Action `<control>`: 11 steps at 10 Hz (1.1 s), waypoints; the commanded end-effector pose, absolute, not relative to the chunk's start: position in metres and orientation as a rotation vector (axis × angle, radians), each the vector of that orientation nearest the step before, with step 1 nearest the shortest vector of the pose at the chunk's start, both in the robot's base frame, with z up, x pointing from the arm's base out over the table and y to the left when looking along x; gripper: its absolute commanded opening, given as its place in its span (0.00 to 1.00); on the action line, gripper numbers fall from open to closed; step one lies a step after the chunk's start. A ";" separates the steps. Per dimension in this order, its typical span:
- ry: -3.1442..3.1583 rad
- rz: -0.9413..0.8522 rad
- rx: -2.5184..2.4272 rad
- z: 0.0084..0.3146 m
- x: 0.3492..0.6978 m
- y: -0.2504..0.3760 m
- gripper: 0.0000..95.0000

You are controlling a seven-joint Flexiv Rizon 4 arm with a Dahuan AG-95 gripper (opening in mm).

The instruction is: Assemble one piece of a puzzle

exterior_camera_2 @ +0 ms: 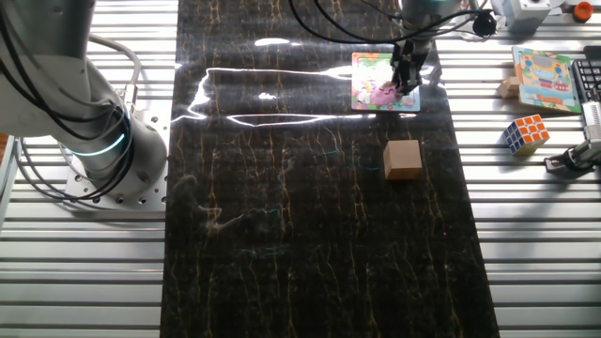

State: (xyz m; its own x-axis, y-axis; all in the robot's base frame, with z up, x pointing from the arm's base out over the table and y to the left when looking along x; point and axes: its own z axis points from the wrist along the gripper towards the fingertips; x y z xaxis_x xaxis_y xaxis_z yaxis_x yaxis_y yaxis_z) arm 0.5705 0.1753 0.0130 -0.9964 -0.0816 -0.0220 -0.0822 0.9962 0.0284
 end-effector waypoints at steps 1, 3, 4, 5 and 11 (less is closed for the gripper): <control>3.118 0.045 -0.130 0.012 0.571 0.177 0.00; 3.119 0.041 -0.129 0.012 0.571 0.177 0.00; 3.119 0.041 -0.129 0.012 0.571 0.177 0.00; 3.119 0.041 -0.128 0.012 0.571 0.177 0.00; 3.116 0.042 -0.146 0.012 0.571 0.176 0.20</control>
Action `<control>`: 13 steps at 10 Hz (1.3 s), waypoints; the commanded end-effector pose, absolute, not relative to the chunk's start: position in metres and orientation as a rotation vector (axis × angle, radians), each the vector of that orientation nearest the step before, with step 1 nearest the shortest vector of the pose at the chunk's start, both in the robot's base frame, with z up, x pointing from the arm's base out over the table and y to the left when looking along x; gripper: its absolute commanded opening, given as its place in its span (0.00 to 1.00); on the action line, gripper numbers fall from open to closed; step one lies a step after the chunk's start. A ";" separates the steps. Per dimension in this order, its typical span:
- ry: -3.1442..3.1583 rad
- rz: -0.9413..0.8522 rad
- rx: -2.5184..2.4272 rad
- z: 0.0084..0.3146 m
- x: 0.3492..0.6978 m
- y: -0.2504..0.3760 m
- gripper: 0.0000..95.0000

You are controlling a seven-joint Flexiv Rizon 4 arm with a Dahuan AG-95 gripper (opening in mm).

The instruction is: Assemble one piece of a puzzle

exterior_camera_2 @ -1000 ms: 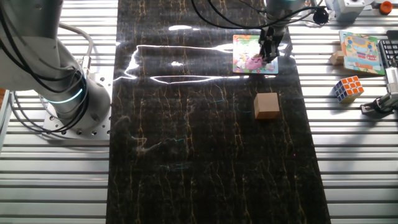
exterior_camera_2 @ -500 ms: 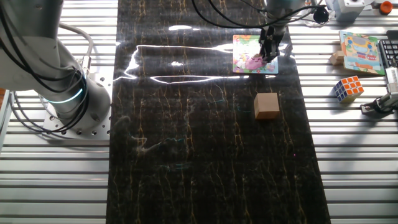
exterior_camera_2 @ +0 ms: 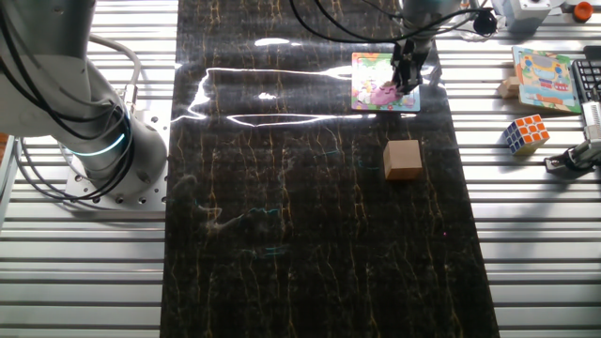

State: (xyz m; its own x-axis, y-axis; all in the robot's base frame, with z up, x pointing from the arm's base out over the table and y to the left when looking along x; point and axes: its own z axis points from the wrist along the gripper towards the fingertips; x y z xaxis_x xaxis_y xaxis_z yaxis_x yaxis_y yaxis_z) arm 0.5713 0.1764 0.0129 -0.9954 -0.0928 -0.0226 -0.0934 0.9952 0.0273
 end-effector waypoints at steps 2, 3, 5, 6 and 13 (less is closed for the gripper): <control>3.116 0.042 -0.146 0.012 0.571 0.176 0.20; 3.116 0.041 -0.147 0.012 0.571 0.176 0.20; 3.116 0.041 -0.147 0.012 0.571 0.176 0.20; 3.117 0.040 -0.147 0.012 0.571 0.176 0.20; 3.123 0.037 -0.146 0.012 0.571 0.176 0.40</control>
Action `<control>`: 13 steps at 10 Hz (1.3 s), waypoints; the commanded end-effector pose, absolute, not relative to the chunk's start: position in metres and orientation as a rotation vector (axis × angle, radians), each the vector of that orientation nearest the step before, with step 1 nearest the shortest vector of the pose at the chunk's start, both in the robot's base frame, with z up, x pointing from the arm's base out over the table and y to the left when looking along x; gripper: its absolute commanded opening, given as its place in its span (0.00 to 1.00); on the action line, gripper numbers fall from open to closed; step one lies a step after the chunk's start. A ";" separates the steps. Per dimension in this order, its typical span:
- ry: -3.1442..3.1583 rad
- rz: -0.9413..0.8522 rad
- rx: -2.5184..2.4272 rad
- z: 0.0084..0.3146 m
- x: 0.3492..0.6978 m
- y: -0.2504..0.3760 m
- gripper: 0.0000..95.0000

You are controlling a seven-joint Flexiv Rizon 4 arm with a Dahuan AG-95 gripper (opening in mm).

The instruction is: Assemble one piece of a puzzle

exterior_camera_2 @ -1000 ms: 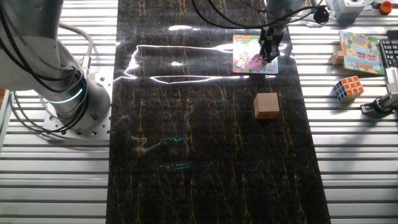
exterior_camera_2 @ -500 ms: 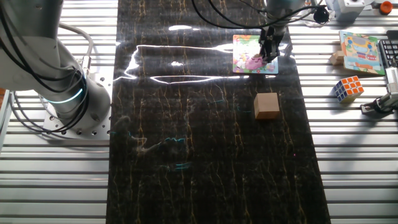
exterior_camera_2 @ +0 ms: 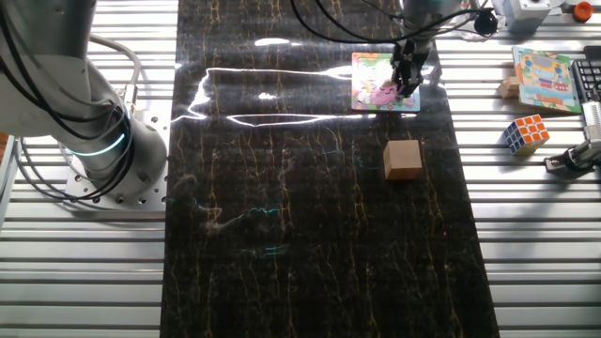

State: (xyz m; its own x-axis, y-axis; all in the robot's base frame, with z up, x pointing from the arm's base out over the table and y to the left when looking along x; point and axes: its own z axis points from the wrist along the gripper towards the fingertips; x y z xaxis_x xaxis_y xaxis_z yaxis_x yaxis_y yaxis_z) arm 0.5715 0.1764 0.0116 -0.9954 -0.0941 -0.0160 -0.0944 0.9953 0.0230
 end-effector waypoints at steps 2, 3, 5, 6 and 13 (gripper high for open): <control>3.123 0.040 -0.145 0.015 0.572 0.176 0.40; 3.125 0.042 -0.142 0.018 0.573 0.177 0.40; 3.126 0.047 -0.142 0.023 0.574 0.176 0.40; 3.128 0.043 -0.141 0.024 0.574 0.176 0.20; 3.124 0.042 -0.140 0.022 0.569 0.172 0.00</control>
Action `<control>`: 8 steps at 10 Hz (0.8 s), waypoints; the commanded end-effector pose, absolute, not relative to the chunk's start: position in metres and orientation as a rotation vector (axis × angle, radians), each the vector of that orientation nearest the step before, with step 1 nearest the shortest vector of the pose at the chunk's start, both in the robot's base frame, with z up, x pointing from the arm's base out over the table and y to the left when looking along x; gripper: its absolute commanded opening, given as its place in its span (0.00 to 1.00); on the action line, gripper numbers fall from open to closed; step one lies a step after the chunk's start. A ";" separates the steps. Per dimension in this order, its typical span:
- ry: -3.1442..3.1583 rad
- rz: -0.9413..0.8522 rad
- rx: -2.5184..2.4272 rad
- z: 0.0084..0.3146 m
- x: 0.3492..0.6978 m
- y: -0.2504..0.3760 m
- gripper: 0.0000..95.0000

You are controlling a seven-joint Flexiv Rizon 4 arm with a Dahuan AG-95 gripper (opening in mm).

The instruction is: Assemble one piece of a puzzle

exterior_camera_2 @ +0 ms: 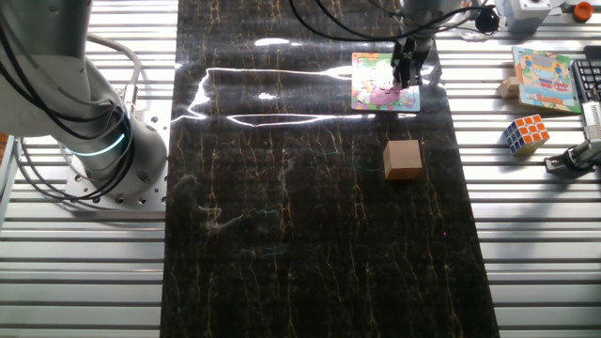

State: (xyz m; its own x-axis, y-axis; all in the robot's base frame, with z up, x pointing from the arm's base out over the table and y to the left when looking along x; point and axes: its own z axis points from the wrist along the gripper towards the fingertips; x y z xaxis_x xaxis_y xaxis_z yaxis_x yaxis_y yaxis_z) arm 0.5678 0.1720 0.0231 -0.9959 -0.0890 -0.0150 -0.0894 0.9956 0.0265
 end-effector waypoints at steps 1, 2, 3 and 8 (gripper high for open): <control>3.124 0.042 -0.139 0.021 0.568 0.172 0.00; 3.123 0.042 -0.138 0.018 0.568 0.173 0.00; 3.122 0.043 -0.136 0.017 0.568 0.173 0.00; 3.119 0.042 -0.131 0.012 0.567 0.175 0.00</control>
State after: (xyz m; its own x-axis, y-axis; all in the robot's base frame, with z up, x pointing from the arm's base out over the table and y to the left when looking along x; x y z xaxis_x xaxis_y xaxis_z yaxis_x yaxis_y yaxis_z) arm 0.5668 0.1747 0.0145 -0.9963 -0.0836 -0.0204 -0.0841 0.9961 0.0266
